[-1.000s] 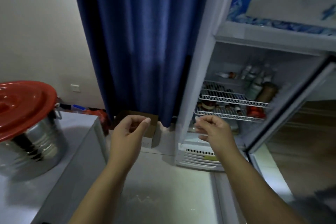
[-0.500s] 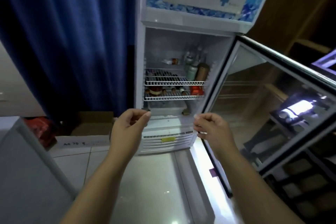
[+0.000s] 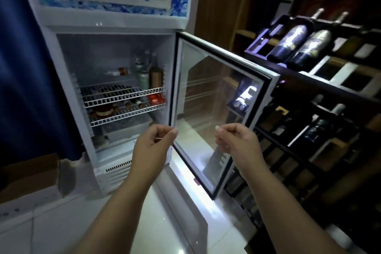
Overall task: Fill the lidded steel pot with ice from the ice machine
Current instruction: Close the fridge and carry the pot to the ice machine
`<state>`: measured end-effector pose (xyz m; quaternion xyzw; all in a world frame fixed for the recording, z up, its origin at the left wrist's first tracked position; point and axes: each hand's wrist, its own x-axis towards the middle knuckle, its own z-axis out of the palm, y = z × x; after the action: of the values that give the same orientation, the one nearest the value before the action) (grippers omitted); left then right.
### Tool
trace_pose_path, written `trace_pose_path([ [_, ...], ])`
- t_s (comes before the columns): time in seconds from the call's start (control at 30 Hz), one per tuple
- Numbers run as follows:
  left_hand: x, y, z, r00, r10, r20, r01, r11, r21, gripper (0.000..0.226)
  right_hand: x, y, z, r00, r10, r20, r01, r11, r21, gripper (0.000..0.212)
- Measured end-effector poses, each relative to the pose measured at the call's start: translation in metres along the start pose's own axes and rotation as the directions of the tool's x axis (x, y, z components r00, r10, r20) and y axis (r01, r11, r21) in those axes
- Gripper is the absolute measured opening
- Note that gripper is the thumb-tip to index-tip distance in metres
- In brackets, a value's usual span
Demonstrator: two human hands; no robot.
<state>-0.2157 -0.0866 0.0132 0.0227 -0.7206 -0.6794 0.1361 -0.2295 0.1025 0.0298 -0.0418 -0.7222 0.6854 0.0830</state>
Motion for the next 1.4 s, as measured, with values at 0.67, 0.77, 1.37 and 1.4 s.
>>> trace_pose_path([
  [0.67, 0.144, 0.014, 0.139, 0.855, 0.192, 0.483, -0.24, 0.97, 0.041, 0.003, 0.097, -0.004, -0.075, 0.882, -0.053, -0.468, 0.046, 0.999, -0.028, 0.007],
  [0.77, 0.157, 0.022, 0.161, 0.823, 0.235, 0.517, -0.302, 0.952, 0.048, 0.003, 0.114, -0.005, -0.088, 0.864, -0.075, -0.498, 0.059, 0.997, -0.048, 0.007],
  [1.37, 0.216, 0.033, 0.284, 0.754, 0.488, 0.44, -0.616, 0.759, 0.212, 0.025, 0.248, 0.002, -0.153, 0.961, -0.163, -0.225, 0.166, 0.986, -0.004, 0.021],
  [1.4, 0.215, 0.033, 0.283, 0.741, 0.507, 0.44, -0.632, 0.749, 0.2, 0.023, 0.249, 0.002, -0.153, 0.965, -0.184, -0.188, 0.192, 0.981, 0.024, 0.022],
])
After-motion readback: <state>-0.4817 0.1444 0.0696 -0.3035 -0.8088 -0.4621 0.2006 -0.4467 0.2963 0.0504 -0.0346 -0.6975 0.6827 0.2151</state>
